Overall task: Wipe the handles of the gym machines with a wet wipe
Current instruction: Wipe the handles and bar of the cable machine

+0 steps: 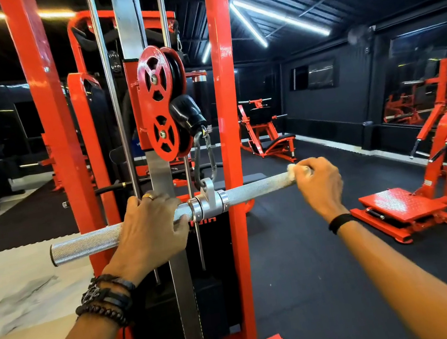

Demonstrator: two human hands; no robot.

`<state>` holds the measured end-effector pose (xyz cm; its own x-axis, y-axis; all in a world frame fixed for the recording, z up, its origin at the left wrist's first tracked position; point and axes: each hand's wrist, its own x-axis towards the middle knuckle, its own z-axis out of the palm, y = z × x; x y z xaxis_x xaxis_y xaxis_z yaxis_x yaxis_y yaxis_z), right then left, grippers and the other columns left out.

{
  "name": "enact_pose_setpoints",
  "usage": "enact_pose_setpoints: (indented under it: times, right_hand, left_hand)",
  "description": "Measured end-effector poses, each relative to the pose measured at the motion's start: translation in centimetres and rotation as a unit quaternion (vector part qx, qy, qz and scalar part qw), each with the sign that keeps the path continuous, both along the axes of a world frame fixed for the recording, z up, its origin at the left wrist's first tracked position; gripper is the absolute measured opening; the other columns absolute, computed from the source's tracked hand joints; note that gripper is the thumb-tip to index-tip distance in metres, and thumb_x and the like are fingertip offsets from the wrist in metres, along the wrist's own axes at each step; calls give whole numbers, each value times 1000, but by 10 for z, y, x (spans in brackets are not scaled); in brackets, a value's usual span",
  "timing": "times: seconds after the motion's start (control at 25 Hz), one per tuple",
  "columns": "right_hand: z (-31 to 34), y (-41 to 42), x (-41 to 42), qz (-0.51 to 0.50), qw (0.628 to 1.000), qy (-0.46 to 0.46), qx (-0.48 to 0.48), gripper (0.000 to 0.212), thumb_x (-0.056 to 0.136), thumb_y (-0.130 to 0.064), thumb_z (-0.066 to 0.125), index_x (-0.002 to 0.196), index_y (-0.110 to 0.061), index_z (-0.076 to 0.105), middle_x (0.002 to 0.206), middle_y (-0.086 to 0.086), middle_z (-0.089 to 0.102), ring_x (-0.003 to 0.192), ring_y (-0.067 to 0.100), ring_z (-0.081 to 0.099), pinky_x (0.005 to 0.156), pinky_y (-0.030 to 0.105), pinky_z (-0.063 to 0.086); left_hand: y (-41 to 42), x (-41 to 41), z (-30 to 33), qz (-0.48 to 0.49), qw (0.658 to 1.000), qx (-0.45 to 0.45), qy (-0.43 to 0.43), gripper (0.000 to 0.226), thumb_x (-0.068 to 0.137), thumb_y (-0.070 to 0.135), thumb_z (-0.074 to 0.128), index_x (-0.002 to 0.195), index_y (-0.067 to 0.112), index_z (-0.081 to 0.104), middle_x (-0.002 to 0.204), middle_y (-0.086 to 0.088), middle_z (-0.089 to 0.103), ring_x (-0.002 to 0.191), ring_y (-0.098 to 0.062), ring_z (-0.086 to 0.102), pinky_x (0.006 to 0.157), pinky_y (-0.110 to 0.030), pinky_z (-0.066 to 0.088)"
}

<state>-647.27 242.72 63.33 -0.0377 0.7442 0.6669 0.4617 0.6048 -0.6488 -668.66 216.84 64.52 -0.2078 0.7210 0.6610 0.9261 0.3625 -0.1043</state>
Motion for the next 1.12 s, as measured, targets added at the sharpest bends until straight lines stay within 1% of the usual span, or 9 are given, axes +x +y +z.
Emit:
enact_pose_setpoints:
  times: [0.12, 0.24, 0.36, 0.48, 0.6, 0.68, 0.8, 0.92, 1.12]
  right_hand:
    - [4, -9, -7, 11, 1000, 9, -21, 19, 91, -30, 61, 93, -17, 75, 93, 5, 65, 88, 26, 62, 68, 29, 36]
    - [-2, -61, -44, 125, 991, -11, 42, 16, 91, -29, 63, 90, -18, 74, 90, -2, 65, 82, 14, 59, 65, 21, 41]
    - [-8, -98, -65, 176, 972, -66, 139, 14, 93, -31, 63, 92, -20, 72, 87, -7, 62, 78, 5, 52, 60, 6, 32]
    - [-7, -74, -53, 146, 976, -73, 147, 14, 92, -30, 64, 91, -19, 73, 88, -4, 64, 80, 9, 54, 60, 15, 38]
    - [-1, -21, -22, 60, 997, -20, 46, 22, 91, -35, 63, 86, -16, 74, 89, 4, 67, 84, 24, 61, 66, 36, 46]
    - [2, 5, -4, 3, 1000, -14, 13, 20, 91, -32, 60, 92, -18, 74, 92, 5, 68, 86, 26, 61, 66, 32, 40]
    - [3, 11, 5, -35, 999, 17, 7, 17, 92, -24, 60, 95, -15, 74, 90, 6, 66, 84, 26, 61, 64, 29, 36]
    - [2, -4, 4, 12, 996, 75, 44, 13, 90, -25, 66, 92, -15, 73, 87, 3, 67, 77, 19, 59, 61, 28, 38]
    - [-3, -12, 20, 96, 986, 116, 69, 18, 89, -35, 70, 89, -17, 73, 85, -4, 68, 73, 7, 60, 60, 20, 44]
  left_hand:
    - [1, -4, -2, -23, 999, 26, 10, 31, 78, 41, 65, 101, 21, 68, 90, 8, 64, 85, -20, 57, 79, -37, 33]
    - [5, -1, -2, -25, 998, 42, 25, 35, 66, 32, 80, 96, 24, 64, 91, 8, 59, 86, -20, 56, 78, -36, 33]
    - [6, 2, -1, -20, 998, 51, 43, 43, 58, 22, 83, 93, 26, 59, 91, 7, 55, 86, -21, 56, 75, -38, 35]
    - [1, -3, -3, 3, 998, 50, 41, 45, 63, 35, 80, 101, 23, 61, 96, 3, 57, 89, -23, 56, 76, -39, 38]
    - [-5, -6, -4, 32, 999, 8, 41, 47, 77, 55, 56, 108, 21, 66, 99, 4, 67, 91, -20, 59, 80, -40, 38]
    - [-5, -6, -4, 30, 999, -8, 35, 44, 81, 54, 44, 102, 23, 68, 93, 7, 69, 88, -18, 60, 82, -39, 37]
    - [-4, -3, -2, 8, 1000, 8, 22, 44, 81, 50, 47, 110, 23, 66, 97, 8, 69, 93, -18, 61, 85, -40, 37]
    - [-2, 6, -6, -40, 997, 68, 2, 52, 76, 44, 55, 122, 19, 59, 109, 5, 63, 101, -20, 59, 89, -40, 36]
    - [17, 45, -13, -109, 973, 201, -24, 52, 74, 31, 61, 122, 9, 60, 123, -6, 57, 114, -29, 54, 96, -43, 35]
